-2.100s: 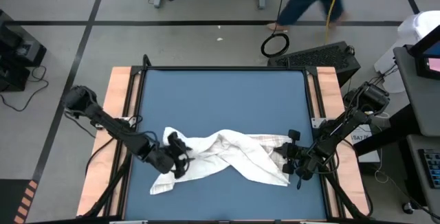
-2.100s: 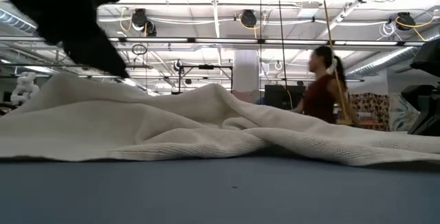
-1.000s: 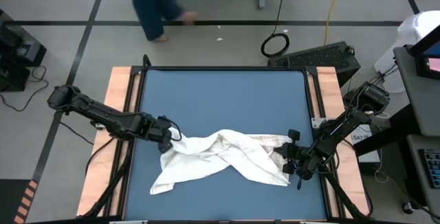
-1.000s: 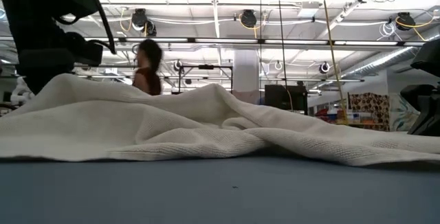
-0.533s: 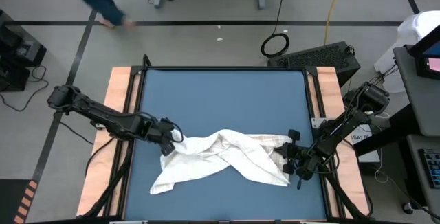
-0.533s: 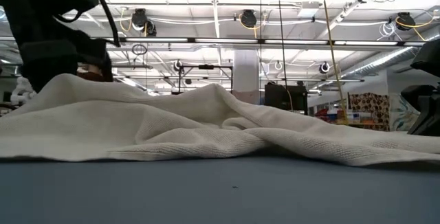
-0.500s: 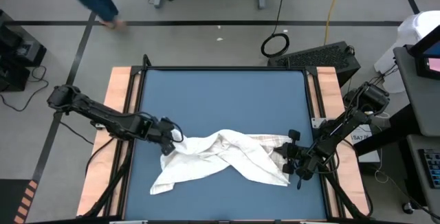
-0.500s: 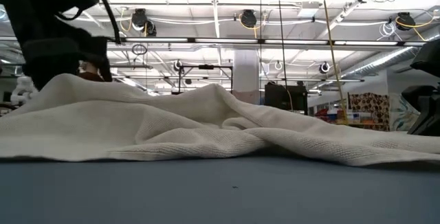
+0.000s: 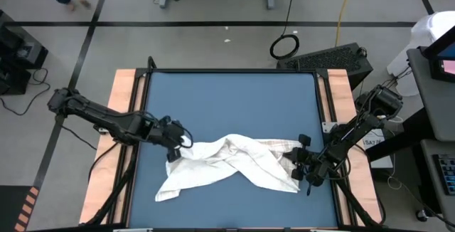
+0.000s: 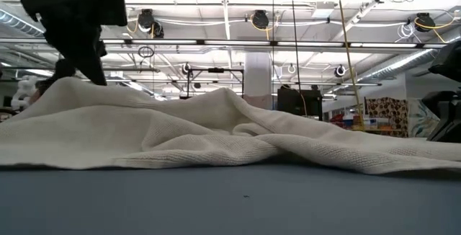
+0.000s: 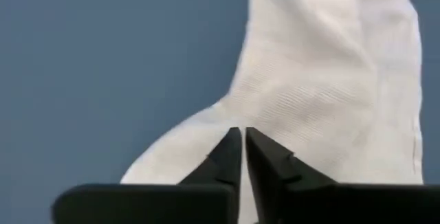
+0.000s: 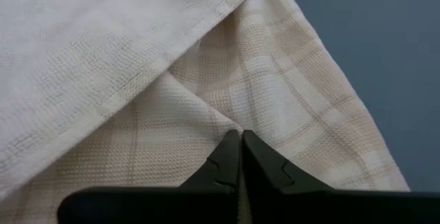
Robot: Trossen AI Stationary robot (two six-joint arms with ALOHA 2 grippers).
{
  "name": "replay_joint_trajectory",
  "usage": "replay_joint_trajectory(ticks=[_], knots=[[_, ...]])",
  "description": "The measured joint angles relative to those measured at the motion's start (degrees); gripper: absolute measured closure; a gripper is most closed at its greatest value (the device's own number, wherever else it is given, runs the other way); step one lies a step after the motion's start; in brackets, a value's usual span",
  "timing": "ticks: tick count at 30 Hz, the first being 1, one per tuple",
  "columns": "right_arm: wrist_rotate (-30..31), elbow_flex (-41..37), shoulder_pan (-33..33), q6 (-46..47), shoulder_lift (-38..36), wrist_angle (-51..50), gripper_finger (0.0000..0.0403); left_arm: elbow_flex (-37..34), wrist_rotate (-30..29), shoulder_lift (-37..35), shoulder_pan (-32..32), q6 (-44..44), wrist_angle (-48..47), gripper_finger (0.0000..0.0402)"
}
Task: Roll towel into tight, uniform cylinder
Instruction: Roll the white towel
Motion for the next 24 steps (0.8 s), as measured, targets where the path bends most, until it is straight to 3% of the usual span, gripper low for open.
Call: replay_joint_trajectory(ticks=[9, 12, 15, 19, 21, 24], knots=[[-0.59, -0.02, -0.04, -0.98, 0.0, 0.15, 0.0397, 0.0, 2.5, 8.36, 4.57, 18.47, 3.78, 0.0193], [-0.76, -0.02, -0.04, -0.72, 0.02, 0.28, 0.0397, 0.0, 6.85, 12.3, 4.68, 26.15, 5.53, 0.0171], [-0.76, -0.02, -0.04, -0.3, 0.02, 0.39, 0.0397, 0.0, 12.51, 15.92, 4.43, 29.03, 8.36, 0.0205], [-0.83, -0.02, -0.04, -0.08, 0.02, 0.42, 0.0397, 0.0, 13.26, 19.17, 3.77, 29.69, 9.97, 0.0324], [-0.83, -0.02, -0.04, -0.04, 0.02, 0.44, 0.0397, -0.02, 10.39, 19.24, 3.77, 27.16, 9.31, 0.0379], [-0.76, -0.02, -0.04, 0.07, 0.02, 0.48, 0.0397, 0.04, 1.97, 17.25, 3.72, 24.01, 6.64, 0.0387]])
